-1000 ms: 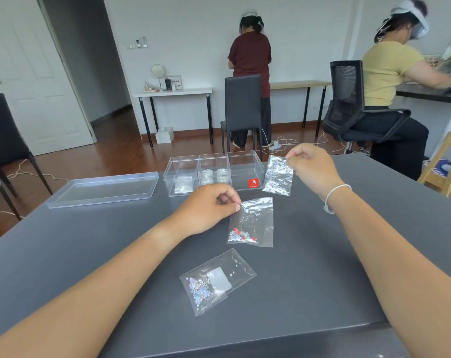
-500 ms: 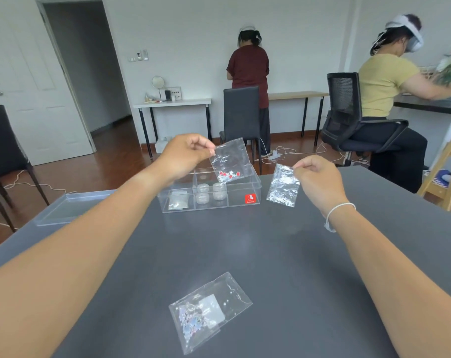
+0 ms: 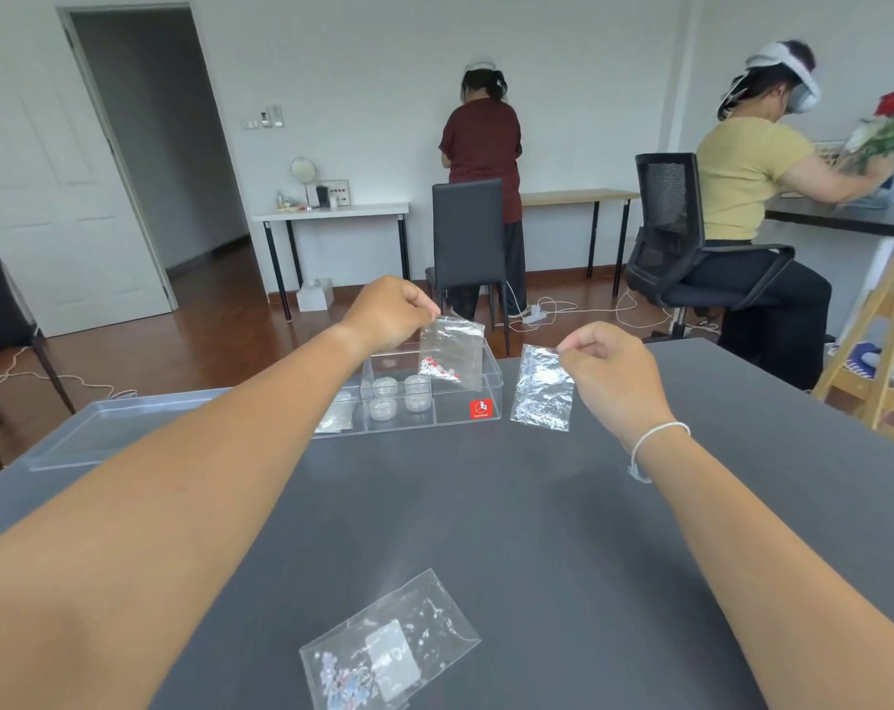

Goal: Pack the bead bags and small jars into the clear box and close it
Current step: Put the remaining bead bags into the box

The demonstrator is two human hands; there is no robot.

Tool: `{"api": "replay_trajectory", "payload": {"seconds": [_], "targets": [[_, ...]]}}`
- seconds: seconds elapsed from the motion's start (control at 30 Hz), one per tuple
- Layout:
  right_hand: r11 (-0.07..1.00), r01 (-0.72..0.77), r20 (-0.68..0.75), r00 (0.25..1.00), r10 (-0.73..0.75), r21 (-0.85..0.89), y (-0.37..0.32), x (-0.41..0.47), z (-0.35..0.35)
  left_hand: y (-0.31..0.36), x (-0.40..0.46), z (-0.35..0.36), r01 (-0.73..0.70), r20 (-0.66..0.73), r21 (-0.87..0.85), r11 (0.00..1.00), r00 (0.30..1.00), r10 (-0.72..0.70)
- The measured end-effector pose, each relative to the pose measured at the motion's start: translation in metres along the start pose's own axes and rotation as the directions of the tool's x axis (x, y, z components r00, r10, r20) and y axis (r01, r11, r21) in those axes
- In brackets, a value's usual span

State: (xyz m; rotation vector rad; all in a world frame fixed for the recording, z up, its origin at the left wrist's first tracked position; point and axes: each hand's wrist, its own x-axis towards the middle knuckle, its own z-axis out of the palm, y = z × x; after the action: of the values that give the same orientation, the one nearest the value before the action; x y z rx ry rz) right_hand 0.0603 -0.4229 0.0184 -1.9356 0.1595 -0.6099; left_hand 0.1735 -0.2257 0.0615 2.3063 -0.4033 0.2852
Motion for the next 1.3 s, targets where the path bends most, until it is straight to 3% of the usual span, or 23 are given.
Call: {"api": "replay_trajectory", "payload": {"seconds": [0.27, 0.7, 0.87, 1.1, 1.3], "targets": [[1.0, 0.008, 0.001, 1.0, -0.008, 0.024, -0.001, 0.0, -0.001, -0.01, 0.004, 0.015, 0.038, 0.07, 0.058, 0.998, 0.997, -0.042], [0.996, 0.034, 0.068, 0.997, -0.039, 0.078, -0.004, 0.001, 0.008, -0.016, -0.063, -0.02, -0.083, -0.032, -0.056, 0.995, 0.996, 0.082], [0.991, 0.065, 0.087, 0.993, -0.076, 0.12, -0.015, 0.01, 0.02, -0.015, -0.124, -0.031, -0.134, 0.069, -0.032, 0.99, 0.988, 0.136], [0.99, 0.104, 0.065, 0.992, -0.111, 0.098, -0.028, 0.034, 0.043, -0.021, -0.175, -0.035, -0.073, 0.386, -0.076, 0.994, 0.918, 0.097], [0.995, 0.103, 0.126, 0.987, -0.103, 0.006, -0.02, 0.041, 0.061, -0.019, -0.187, -0.036, -0.106, 0.485, -0.058, 0.993, 0.866, 0.121]]}}
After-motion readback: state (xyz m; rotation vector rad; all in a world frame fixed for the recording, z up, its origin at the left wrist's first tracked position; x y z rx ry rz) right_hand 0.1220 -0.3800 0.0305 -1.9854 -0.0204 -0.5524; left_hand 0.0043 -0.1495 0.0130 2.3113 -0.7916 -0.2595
